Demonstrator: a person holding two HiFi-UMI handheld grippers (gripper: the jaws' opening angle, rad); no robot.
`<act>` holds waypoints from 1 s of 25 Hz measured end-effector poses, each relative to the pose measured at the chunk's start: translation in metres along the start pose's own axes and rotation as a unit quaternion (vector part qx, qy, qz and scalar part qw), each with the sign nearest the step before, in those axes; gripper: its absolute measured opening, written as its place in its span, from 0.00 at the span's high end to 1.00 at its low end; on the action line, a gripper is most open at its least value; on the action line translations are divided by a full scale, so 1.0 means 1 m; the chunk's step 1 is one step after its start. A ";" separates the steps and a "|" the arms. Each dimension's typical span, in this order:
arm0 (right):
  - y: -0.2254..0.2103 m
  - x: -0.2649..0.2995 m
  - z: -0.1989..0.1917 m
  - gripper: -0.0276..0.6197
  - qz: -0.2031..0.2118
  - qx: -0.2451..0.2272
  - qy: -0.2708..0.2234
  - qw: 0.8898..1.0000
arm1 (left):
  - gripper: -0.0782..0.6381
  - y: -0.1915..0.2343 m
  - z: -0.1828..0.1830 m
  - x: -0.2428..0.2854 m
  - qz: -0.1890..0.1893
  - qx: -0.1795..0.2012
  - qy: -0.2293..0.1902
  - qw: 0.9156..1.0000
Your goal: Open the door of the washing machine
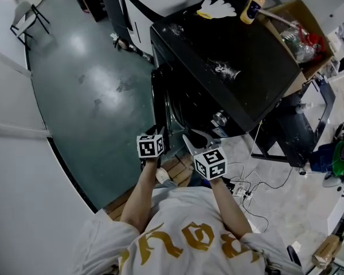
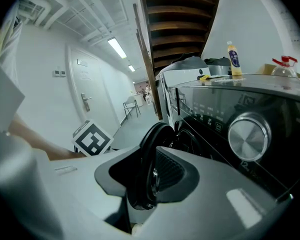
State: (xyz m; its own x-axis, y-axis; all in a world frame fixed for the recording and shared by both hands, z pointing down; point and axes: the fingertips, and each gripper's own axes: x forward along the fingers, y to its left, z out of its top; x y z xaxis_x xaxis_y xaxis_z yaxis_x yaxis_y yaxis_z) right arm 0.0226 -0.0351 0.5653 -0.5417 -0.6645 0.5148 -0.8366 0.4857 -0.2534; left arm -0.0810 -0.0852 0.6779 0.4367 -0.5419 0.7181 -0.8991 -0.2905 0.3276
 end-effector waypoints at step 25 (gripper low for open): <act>0.020 0.032 0.017 0.83 -0.002 -0.026 -0.007 1.000 | 0.70 0.113 0.005 -0.047 0.106 0.029 -0.007 0.994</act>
State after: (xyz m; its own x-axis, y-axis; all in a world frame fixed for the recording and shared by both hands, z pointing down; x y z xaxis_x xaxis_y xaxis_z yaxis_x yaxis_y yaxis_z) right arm -0.0134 -0.0562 0.5634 -0.5406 -0.6741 0.5034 -0.8332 0.5118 -0.2094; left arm -0.2027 -0.0968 0.6779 0.2383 -0.6068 0.7583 -0.9678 -0.2137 0.1331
